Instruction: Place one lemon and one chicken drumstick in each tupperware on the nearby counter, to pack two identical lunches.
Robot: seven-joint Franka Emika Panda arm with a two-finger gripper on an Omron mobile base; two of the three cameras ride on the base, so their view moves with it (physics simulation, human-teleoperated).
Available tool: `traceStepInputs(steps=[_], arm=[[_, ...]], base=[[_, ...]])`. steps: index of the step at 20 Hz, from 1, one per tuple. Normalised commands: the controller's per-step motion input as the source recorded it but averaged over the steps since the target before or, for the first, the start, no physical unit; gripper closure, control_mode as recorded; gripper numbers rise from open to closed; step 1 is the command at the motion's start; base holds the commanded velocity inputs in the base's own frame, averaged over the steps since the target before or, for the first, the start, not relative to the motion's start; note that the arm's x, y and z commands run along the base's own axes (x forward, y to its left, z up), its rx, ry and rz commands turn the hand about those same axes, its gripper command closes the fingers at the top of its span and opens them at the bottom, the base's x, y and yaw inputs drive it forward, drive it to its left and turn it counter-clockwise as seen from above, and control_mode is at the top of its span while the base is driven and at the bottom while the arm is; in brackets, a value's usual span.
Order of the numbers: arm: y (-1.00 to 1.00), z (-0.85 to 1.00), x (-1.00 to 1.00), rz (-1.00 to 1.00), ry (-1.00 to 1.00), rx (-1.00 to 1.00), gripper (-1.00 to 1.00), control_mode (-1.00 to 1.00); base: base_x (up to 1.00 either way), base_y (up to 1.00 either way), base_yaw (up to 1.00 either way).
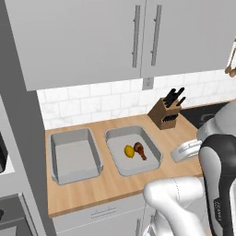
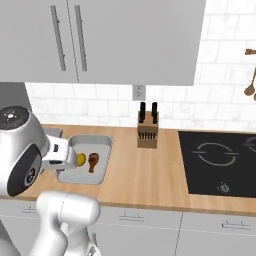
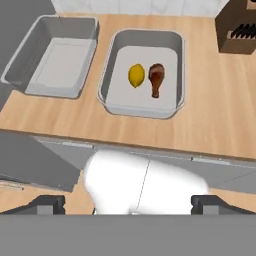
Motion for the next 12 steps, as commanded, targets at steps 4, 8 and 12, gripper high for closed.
traceStepInputs(steps=[4, 8, 12], arm=[[0.11, -0.07, -0.03, 0.0, 0.0, -0.03, -1.0, 1.0], [0.0, 0.0, 0.0, 0.0, 0.0, 0.0, -1.0, 1.0], [0.0, 0.0, 0.0, 0.0, 0.0, 0.0, -1.0, 1.0]], base=[[-0.64, 0.19, 0.0], [-1.0, 0.18, 0.0], [-1.0, 0.42, 0.01]])
